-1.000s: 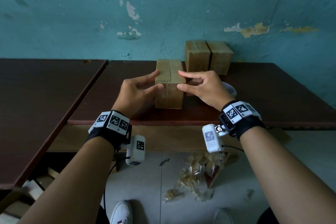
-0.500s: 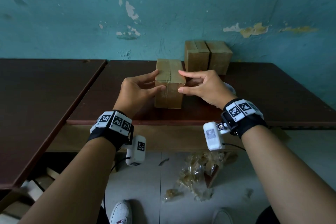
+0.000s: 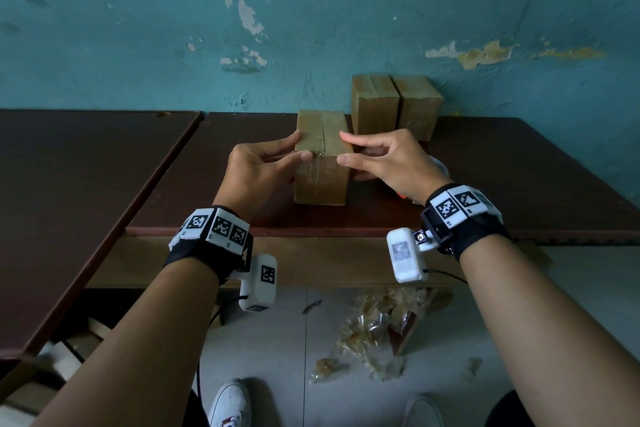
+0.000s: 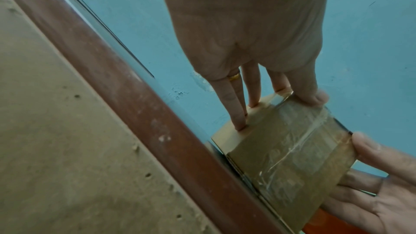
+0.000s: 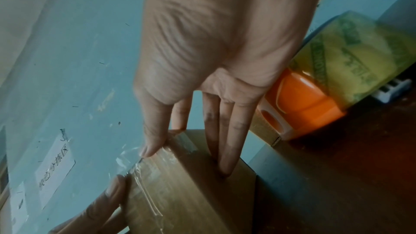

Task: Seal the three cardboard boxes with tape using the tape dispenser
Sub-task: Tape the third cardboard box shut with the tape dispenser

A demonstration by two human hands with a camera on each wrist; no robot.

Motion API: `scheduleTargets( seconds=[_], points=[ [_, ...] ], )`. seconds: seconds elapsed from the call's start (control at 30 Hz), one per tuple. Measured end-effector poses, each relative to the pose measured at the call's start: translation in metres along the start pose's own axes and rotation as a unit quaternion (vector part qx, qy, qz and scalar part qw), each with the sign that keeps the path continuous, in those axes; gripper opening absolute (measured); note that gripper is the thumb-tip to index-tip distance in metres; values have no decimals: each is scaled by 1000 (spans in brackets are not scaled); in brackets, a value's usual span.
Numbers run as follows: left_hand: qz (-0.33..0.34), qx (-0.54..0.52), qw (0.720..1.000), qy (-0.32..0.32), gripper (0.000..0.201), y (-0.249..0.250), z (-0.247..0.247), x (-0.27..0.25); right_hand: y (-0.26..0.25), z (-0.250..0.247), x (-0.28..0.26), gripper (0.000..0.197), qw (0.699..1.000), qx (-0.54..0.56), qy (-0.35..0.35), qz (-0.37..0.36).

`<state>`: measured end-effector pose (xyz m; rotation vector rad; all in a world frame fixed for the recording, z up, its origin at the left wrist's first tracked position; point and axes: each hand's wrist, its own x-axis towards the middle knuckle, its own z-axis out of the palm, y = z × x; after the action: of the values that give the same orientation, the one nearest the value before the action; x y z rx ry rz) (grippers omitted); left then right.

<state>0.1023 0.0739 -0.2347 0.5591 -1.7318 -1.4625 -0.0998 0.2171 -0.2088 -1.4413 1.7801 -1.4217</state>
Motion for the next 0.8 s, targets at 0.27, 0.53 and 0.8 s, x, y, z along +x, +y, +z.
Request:
scheduleTargets(
  seconds=[0.27,0.53,0.8],
  points=[
    [12,19,1000,-8,51,-1,-2,-1,0,0,0,59,1000,18,-7,15],
    [46,95,993,-57,80,-12,-13,-1,11,-3,3,70,997,-70,-6,-16],
    [-8,20,998,-56,56,0,-9,-5,6,-9,4,70,999,-26,-39,23]
  ],
)
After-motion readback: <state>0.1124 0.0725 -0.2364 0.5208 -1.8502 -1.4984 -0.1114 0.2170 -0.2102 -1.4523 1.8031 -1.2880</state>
